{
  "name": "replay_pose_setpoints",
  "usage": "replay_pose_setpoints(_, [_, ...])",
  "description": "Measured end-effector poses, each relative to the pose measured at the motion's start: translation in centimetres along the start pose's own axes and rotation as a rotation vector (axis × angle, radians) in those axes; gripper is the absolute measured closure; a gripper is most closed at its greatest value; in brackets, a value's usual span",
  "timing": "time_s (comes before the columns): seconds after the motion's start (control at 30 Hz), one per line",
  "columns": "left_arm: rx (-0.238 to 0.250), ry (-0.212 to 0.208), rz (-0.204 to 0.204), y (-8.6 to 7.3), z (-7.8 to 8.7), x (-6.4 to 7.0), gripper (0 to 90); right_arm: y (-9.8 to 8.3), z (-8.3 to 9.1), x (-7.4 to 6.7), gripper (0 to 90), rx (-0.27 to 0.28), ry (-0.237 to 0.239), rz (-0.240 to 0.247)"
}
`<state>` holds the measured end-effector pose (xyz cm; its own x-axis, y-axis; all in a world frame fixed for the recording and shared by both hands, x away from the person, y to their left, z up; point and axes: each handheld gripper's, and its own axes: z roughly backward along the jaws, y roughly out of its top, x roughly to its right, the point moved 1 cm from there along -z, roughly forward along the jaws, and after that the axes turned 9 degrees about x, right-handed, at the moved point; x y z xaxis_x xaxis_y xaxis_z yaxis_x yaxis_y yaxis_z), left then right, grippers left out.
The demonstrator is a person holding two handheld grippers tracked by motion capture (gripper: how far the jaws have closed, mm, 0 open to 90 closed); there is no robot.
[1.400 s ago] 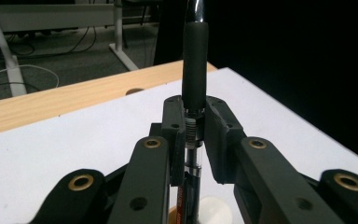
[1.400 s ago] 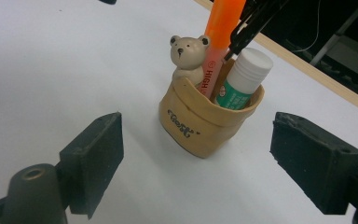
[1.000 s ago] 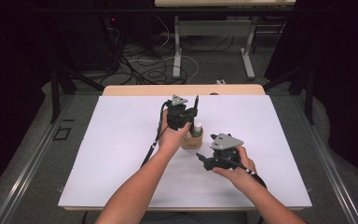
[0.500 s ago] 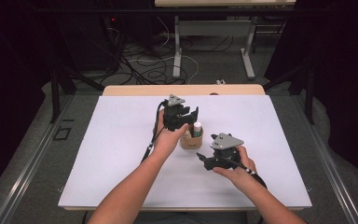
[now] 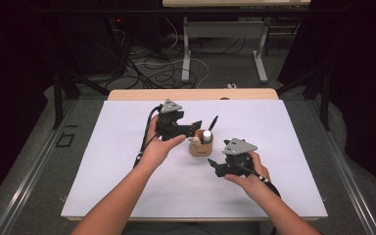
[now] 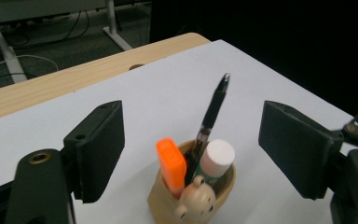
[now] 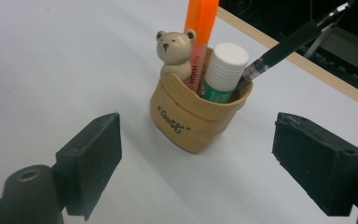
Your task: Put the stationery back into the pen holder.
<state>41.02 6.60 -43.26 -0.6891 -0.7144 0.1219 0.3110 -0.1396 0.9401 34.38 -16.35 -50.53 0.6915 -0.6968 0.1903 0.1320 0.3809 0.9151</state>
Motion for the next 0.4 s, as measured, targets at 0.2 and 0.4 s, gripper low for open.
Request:
replay_pose_setpoints(0.2, [-0.031, 0.063, -0.019, -1.2, 3.8, -2.3, 19.0, -0.3, 0.2, 0.7, 13.8, -0.019, -0.017, -0.039])
replay_pose_setpoints(0.4, [-0.077, 0.137, 0.002, -3.6, 7.5, -4.9, 17.1, -0.5, 0.4, 1.5, 8.0, -0.017, -0.049, -0.077])
